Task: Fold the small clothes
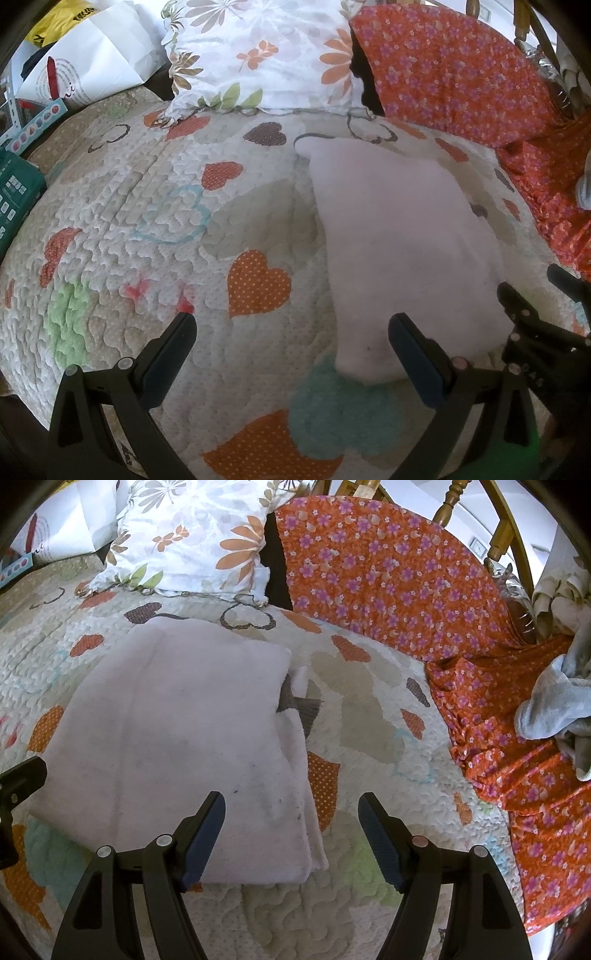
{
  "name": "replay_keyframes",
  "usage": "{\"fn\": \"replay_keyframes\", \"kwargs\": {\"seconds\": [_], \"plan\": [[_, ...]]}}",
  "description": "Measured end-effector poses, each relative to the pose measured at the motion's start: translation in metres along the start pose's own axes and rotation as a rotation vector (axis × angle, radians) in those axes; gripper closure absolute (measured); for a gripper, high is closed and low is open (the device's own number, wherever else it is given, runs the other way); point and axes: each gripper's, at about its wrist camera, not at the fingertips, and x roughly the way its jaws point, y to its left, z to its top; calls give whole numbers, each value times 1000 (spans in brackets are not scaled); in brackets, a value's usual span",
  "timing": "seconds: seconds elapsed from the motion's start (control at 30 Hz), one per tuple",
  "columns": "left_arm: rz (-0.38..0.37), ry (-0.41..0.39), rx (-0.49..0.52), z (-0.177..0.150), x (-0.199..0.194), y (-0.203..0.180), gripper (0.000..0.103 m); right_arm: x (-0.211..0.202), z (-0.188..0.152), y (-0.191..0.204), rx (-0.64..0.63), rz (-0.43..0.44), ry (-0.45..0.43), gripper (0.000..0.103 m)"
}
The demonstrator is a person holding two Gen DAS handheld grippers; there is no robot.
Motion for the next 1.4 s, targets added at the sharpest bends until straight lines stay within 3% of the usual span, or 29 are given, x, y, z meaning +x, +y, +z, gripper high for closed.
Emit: {"fn": "replay_keyframes", "kwargs": {"seconds": [1.4], "plan": [[-14,24,-2,-3,6,5,0,-6,2,-2,62,63,-15,22]]}}
